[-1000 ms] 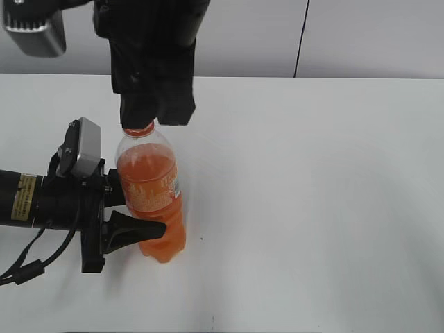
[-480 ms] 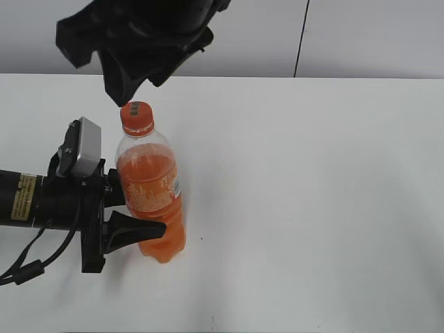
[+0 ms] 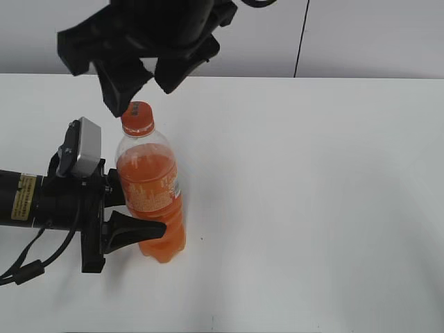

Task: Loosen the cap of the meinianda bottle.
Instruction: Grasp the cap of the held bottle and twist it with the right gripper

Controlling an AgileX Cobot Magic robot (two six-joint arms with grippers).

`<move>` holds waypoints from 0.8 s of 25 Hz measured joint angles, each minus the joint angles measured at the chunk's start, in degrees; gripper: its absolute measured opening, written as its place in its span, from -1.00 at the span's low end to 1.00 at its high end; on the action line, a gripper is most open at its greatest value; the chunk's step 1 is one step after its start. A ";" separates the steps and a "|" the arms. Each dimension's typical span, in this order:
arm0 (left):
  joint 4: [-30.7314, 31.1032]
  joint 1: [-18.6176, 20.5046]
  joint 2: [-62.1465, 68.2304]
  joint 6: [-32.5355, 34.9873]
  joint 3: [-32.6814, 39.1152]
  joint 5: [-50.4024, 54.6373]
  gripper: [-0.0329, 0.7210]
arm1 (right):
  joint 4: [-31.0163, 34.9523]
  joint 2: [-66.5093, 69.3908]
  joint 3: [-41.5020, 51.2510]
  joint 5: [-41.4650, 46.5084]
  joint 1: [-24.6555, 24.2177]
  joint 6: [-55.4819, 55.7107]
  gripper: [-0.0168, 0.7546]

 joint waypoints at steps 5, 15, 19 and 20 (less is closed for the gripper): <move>0.00 0.00 0.00 0.00 0.00 0.00 0.10 | -2.35 1.08 0.00 0.05 0.00 2.16 0.29; 0.00 0.00 0.00 0.00 0.00 0.00 0.10 | -0.67 3.24 0.00 0.05 0.00 3.02 0.29; 0.00 0.00 0.00 0.00 0.00 0.00 0.10 | -0.86 3.74 0.00 0.05 0.00 3.02 0.23; 0.00 0.00 0.00 0.00 0.00 0.00 0.10 | -0.85 3.74 0.00 0.05 0.00 3.02 0.18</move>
